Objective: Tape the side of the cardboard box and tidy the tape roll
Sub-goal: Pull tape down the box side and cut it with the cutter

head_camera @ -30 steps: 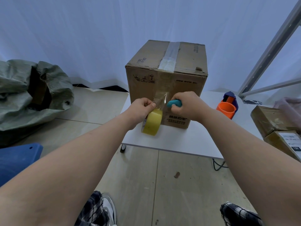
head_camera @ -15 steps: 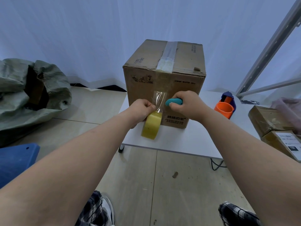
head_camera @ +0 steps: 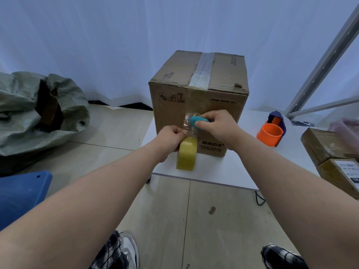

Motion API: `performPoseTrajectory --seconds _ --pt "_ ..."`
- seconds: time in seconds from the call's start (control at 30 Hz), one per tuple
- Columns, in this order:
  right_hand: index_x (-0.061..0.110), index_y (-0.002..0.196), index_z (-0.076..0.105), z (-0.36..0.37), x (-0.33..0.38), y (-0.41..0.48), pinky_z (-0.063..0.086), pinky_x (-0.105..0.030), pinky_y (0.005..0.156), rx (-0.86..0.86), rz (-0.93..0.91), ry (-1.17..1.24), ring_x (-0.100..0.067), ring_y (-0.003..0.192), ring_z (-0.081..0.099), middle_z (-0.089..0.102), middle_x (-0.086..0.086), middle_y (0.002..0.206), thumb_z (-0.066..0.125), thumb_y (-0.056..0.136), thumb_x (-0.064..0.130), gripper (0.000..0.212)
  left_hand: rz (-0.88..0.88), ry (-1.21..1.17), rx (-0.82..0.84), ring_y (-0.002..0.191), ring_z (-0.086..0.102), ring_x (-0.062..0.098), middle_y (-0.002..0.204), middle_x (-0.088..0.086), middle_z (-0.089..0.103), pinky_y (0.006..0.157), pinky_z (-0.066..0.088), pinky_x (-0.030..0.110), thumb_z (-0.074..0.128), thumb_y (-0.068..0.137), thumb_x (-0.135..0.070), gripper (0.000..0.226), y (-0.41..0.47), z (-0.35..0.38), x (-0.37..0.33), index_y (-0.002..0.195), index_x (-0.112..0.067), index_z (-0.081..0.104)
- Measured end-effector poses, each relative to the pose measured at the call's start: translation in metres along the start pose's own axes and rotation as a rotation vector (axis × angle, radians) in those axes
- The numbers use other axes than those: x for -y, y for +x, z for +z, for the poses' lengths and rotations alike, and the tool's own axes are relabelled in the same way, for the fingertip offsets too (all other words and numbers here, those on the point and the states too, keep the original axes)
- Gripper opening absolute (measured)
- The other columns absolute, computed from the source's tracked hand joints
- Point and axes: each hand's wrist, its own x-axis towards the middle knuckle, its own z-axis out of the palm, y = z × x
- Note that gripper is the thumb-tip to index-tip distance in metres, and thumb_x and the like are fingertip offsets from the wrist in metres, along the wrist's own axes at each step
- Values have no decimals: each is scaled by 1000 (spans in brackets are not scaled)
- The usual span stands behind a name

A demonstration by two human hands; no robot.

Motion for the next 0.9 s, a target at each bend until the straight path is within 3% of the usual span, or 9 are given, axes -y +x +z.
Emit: performPoseTrajectory --seconds 0.1,0.17,0.27,0.37,0.43,0.57,0.77,0.9 --pt "8 108 67 -2 -3 0 43 -7 57 -61 -15 -11 -3 72 55 63 2 85 63 86 18 25 -23 124 16 75 54 18 84 7 56 69 49 28 53 96 -22 13 -3 -2 13 90 -10 56" --pt "8 108 67 -6 -7 -1 45 -11 62 -82 -4 -17 -5 74 56 63 1 87 63 86 18 25 0 202 18 77 52 21 80 6 55 71 47 31 55 95 -22 15 -5 -4 19 82 -13 54" --pt "10 110 66 -10 -10 -3 43 -14 63 -50 8 -45 -6 77 56 62 4 87 62 87 20 25 48 181 16 76 52 20 85 9 56 67 47 28 55 94 -23 14 -6 -6 18 85 -13 54" --pt "12 109 67 -12 -8 -5 42 -13 62 -3 20 -37 -6 78 56 62 6 86 61 87 21 24 82 213 9 81 54 20 91 9 59 76 49 33 56 94 -27 14 -5 -4 13 82 -19 55" --pt "12 109 66 -13 -7 -7 44 -14 64 12 43 -7 -7 81 57 63 4 89 62 87 21 24 87 241 13 81 53 17 94 7 59 74 49 29 57 93 -28 14 -5 0 12 81 -21 55" --pt "5 110 64 -14 -5 -9 52 -23 80 31 141 179 -12 87 61 64 -7 99 63 86 16 26 84 275 48 87 54 19 97 8 58 77 49 31 57 93 -27 10 -5 7 12 89 -18 55" --pt "1 111 62 -17 -1 -12 55 -29 87 77 240 364 -20 98 63 61 -15 110 63 86 10 27 107 349 89 89 53 19 94 3 57 82 49 35 61 90 -25 14 -8 12 8 100 -16 56" --pt "-1 112 61 -19 4 -12 56 -26 84 48 260 461 -17 91 64 62 -14 106 62 86 8 28 261 719 262 89 52 17 99 -2 52 75 46 29 61 89 -24 28 -18 24 1 114 -20 51"
